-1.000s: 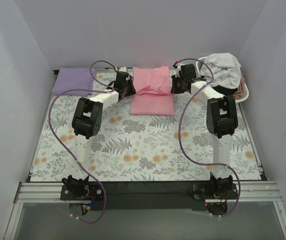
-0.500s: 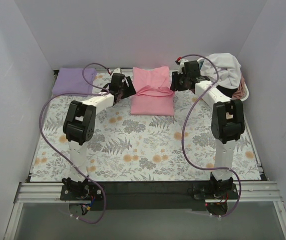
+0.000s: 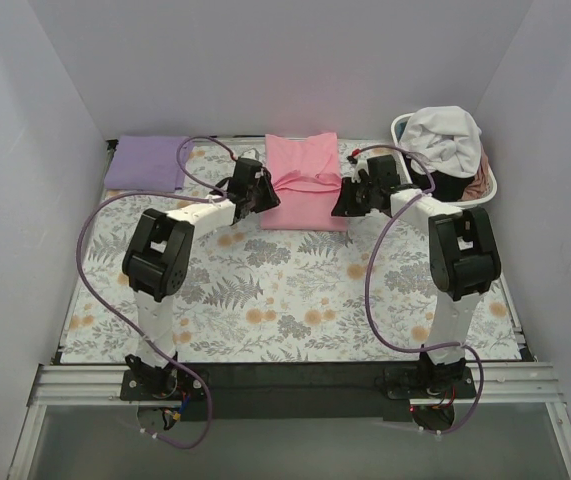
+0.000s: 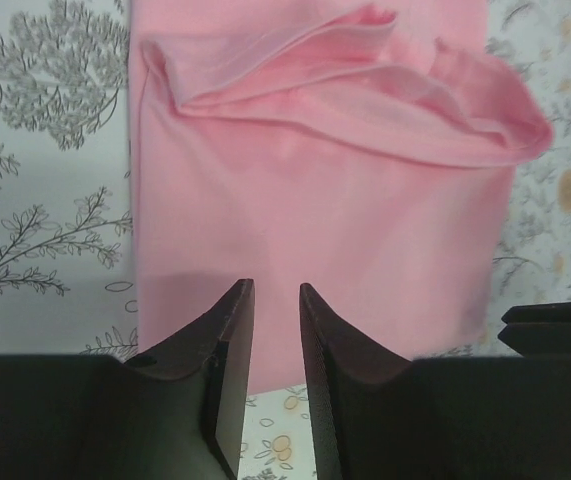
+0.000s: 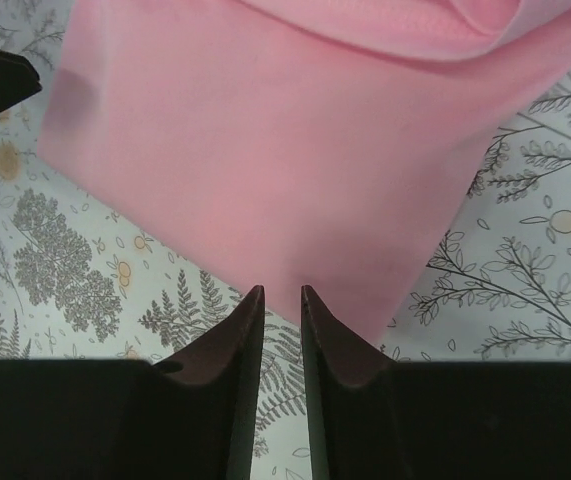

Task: Fold and stack the t-shirts
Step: Fold the tshirt

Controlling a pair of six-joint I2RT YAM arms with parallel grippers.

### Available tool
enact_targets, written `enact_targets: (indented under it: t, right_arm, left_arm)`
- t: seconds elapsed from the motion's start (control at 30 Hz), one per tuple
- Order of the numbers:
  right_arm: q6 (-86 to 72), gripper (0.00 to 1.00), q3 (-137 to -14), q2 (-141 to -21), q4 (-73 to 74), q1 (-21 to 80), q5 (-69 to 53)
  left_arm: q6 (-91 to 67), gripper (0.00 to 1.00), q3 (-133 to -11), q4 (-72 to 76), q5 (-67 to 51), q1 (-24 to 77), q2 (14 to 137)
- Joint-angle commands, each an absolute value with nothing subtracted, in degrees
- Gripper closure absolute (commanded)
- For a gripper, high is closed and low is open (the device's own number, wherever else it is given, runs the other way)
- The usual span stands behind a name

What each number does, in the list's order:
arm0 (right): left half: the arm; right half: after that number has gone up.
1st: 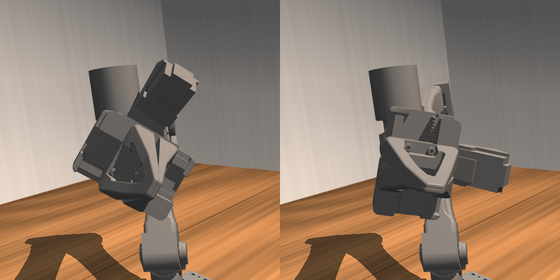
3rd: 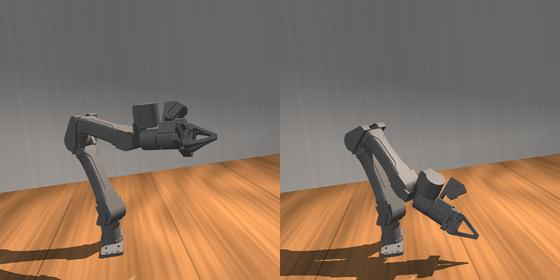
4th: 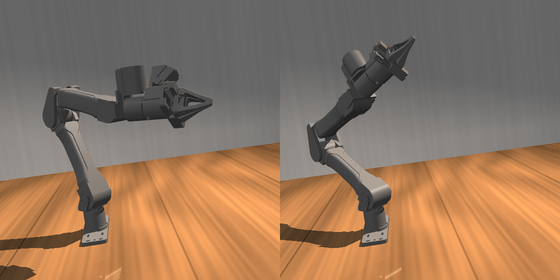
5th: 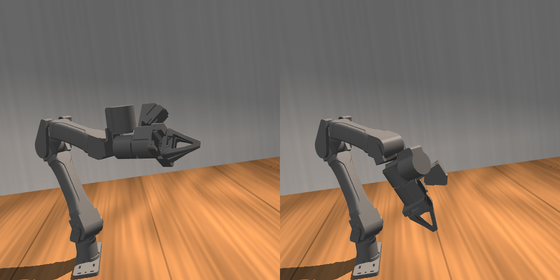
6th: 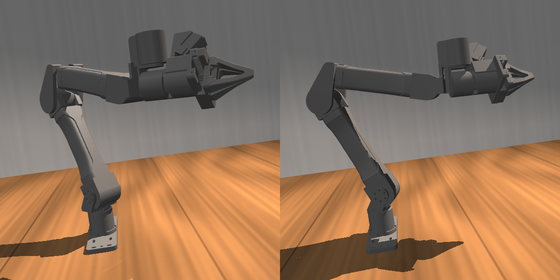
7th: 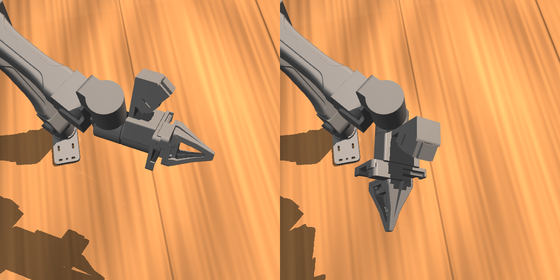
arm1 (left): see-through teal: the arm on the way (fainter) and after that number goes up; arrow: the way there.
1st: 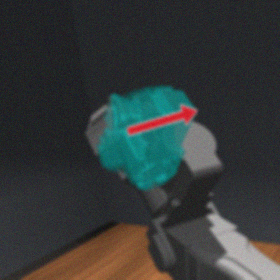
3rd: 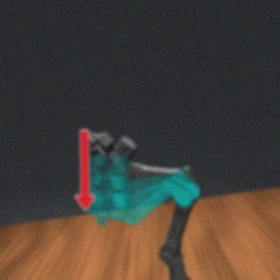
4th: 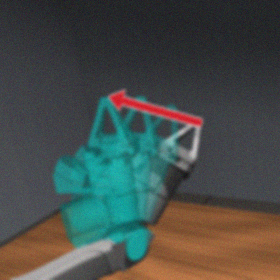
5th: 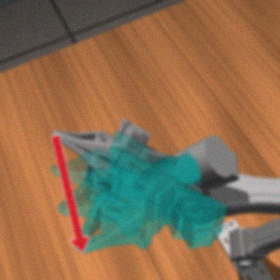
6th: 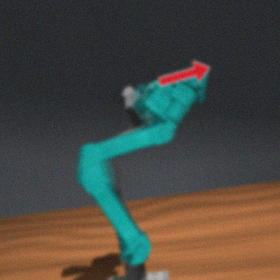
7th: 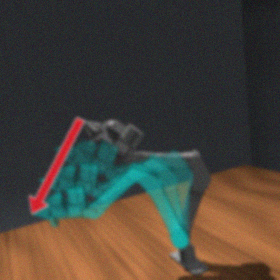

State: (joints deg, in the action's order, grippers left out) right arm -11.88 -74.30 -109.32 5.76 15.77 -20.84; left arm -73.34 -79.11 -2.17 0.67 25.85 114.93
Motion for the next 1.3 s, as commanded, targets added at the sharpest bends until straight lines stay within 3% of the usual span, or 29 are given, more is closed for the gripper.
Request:
enact_targets:
  t: [0.0, 0.23, 0.37, 0.7, 0.87, 1.0, 1.27]
  right_arm:
    - [-13.97, 0.73, -72.95, -111.18, 0.8, 15.82, -25.05]
    - [-15.2, 0.73, -66.46, -112.59, 0.62, 15.73, -24.95]
    - [-16.52, 0.73, -57.08, -107.34, 2.36, 16.17, -26.72]
    - [-17.75, 0.72, -36.58, -85.36, 12.55, 28.45, -22.77]
    - [-20.3, 0.71, -35.42, -73.33, 15.03, 34.89, -21.88]
    - [-18.37, 0.71, -39.54, -70.49, 13.28, 34.98, -22.58]
    - [-16.35, 0.72, -49.13, -80.58, 9.41, 34.89, -25.66]
  left_arm:
    - [-73.56, 0.76, -78.75, -4.48, -2.02, 25.22, 117.06]
    - [-77.24, 0.78, -74.63, -9.83, -1.49, 25.22, 118.13]
    - [-80.58, 0.78, -68.04, -14.93, -1.23, 25.4, 113.74]
    - [-88.48, 0.76, -42.74, -24.86, -1.67, 34.44, 88.27]
    - [-94.83, 0.71, -31.22, -26.98, -4.13, 36.91, 69.49]
    - [-96.42, 0.66, -30.58, -26.2, -0.71, 36.91, 62.07]
    - [-92.56, 0.7, -38.93, -23.47, 4.74, 36.56, 71.88]
